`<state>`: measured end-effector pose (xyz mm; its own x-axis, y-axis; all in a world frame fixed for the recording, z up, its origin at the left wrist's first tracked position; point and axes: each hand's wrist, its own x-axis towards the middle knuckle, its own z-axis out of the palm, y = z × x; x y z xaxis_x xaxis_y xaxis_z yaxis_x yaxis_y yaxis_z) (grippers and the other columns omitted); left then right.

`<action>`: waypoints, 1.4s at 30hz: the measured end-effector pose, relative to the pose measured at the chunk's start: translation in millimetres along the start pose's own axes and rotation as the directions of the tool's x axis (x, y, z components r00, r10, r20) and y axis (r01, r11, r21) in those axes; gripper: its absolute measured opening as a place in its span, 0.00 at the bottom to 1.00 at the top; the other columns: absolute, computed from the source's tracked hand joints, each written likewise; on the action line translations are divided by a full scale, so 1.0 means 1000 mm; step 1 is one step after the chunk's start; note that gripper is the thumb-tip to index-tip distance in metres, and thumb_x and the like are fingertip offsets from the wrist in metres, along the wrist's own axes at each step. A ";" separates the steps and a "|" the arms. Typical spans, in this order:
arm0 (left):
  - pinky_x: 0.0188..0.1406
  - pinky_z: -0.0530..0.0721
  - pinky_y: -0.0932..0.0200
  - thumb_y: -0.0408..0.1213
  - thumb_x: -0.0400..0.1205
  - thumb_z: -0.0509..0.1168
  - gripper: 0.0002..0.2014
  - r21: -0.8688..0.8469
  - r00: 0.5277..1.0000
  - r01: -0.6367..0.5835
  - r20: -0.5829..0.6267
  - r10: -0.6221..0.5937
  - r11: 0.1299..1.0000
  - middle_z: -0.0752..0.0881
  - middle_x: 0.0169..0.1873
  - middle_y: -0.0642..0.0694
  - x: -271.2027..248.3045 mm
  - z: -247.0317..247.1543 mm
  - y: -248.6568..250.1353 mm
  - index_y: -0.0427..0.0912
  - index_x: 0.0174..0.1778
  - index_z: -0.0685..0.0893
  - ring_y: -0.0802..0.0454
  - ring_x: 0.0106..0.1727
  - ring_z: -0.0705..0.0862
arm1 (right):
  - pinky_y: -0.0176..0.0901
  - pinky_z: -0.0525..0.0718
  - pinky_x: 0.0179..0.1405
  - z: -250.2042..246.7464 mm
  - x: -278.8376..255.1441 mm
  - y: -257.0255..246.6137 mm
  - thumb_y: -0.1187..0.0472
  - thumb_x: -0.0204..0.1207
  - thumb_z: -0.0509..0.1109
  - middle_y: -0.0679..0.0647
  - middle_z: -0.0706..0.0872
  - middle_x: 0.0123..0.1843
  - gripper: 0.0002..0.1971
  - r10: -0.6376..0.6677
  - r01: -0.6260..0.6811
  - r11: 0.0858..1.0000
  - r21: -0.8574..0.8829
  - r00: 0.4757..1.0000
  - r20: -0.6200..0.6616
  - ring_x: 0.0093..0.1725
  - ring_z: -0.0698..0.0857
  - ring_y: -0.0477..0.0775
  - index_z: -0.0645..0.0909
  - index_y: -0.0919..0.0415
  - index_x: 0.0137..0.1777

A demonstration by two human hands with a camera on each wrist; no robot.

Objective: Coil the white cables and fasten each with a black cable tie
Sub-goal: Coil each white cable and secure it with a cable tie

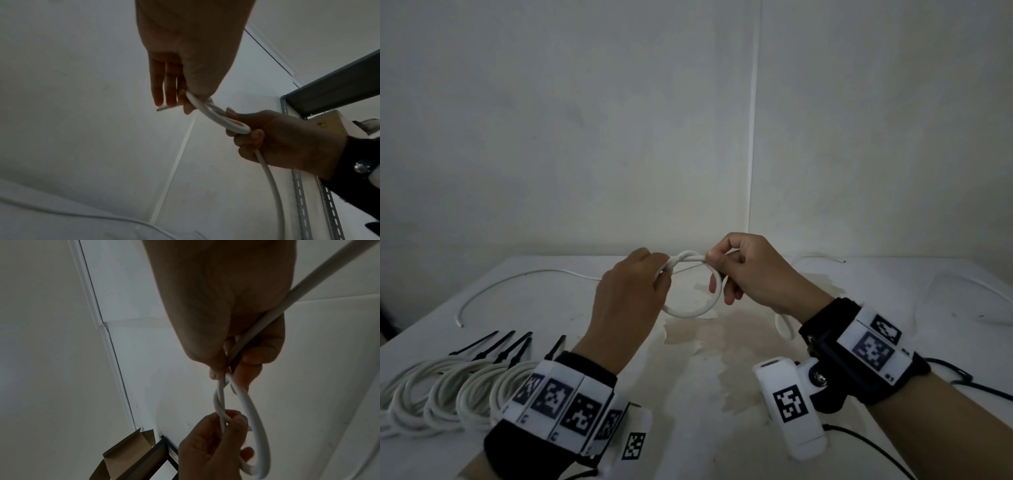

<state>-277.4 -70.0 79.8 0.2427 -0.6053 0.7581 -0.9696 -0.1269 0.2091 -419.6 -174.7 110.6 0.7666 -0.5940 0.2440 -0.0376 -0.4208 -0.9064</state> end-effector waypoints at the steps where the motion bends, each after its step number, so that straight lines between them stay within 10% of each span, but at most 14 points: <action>1: 0.25 0.70 0.59 0.36 0.77 0.65 0.08 -0.010 1.000 0.006 -0.001 -0.006 1.000 0.79 0.30 0.43 -0.001 0.001 0.000 0.36 0.37 0.85 0.45 0.30 0.77 | 0.33 0.73 0.19 -0.001 0.000 0.001 0.62 0.81 0.62 0.47 0.84 0.21 0.08 0.006 -0.006 1.000 0.002 1.000 -0.001 0.16 0.78 0.44 0.75 0.62 0.41; 4: 0.35 0.69 0.69 0.31 0.80 0.66 0.04 -0.251 0.993 0.089 0.101 -0.065 0.964 0.79 0.41 0.48 -0.001 0.003 0.003 0.36 0.44 0.85 0.58 0.40 0.77 | 0.35 0.73 0.21 -0.004 0.001 0.005 0.62 0.81 0.63 0.49 0.85 0.22 0.08 0.021 -0.021 1.000 0.002 1.000 -0.017 0.17 0.77 0.45 0.75 0.64 0.42; 8: 0.30 0.72 0.75 0.35 0.84 0.58 0.08 -0.548 0.928 0.324 0.342 -0.147 0.771 0.78 0.30 0.52 -0.003 0.005 0.012 0.48 0.39 0.77 0.65 0.29 0.76 | 0.37 0.73 0.21 -0.005 0.001 0.009 0.61 0.80 0.65 0.49 0.85 0.22 0.07 0.014 -0.016 0.999 -0.032 0.998 -0.061 0.17 0.77 0.45 0.76 0.62 0.41; 20: 0.32 0.67 0.65 0.44 0.86 0.48 0.16 -0.284 0.920 0.095 0.392 0.025 0.954 0.72 0.29 0.53 -0.005 0.003 0.011 0.42 0.41 0.75 0.59 0.31 0.71 | 0.36 0.77 0.25 -0.012 0.001 0.020 0.62 0.78 0.66 0.49 0.84 0.24 0.09 -0.061 0.039 0.986 -0.163 0.989 -0.136 0.19 0.76 0.46 0.78 0.59 0.36; 28: 0.31 0.71 0.77 0.40 0.88 0.47 0.19 -0.548 0.797 0.506 0.592 -0.119 0.666 0.76 0.30 0.52 0.002 -0.001 0.012 0.44 0.34 0.76 0.66 0.30 0.75 | 0.36 0.77 0.26 -0.011 0.002 0.022 0.62 0.79 0.66 0.48 0.84 0.25 0.09 -0.113 0.092 0.986 -0.136 0.982 -0.153 0.19 0.76 0.45 0.77 0.58 0.36; 33: 0.45 0.81 0.61 0.40 0.88 0.46 0.19 -0.657 0.782 0.618 0.565 -0.261 0.431 0.76 0.26 0.52 0.000 0.007 0.025 0.41 0.34 0.73 0.57 0.35 0.83 | 0.36 0.76 0.26 -0.007 0.004 0.025 0.59 0.79 0.65 0.47 0.84 0.26 0.08 -0.105 0.084 0.990 -0.117 0.978 -0.181 0.19 0.76 0.45 0.76 0.58 0.38; 42: 0.30 0.70 0.68 0.44 0.87 0.49 0.18 -0.622 0.798 0.602 0.494 -0.345 0.501 0.67 0.23 0.54 -0.001 0.012 0.030 0.42 0.31 0.66 0.57 0.26 0.69 | 0.31 0.73 0.23 -0.004 0.003 0.027 0.57 0.80 0.63 0.47 0.87 0.29 0.08 -0.087 0.065 0.989 -0.135 0.983 -0.163 0.19 0.76 0.47 0.76 0.58 0.41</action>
<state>-307.0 -82.8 77.7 0.5130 -0.8276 0.2278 -0.3208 0.0613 0.9452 -420.9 -191.2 88.3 0.6520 -0.6592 0.3746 -0.0740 -0.5471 -0.8338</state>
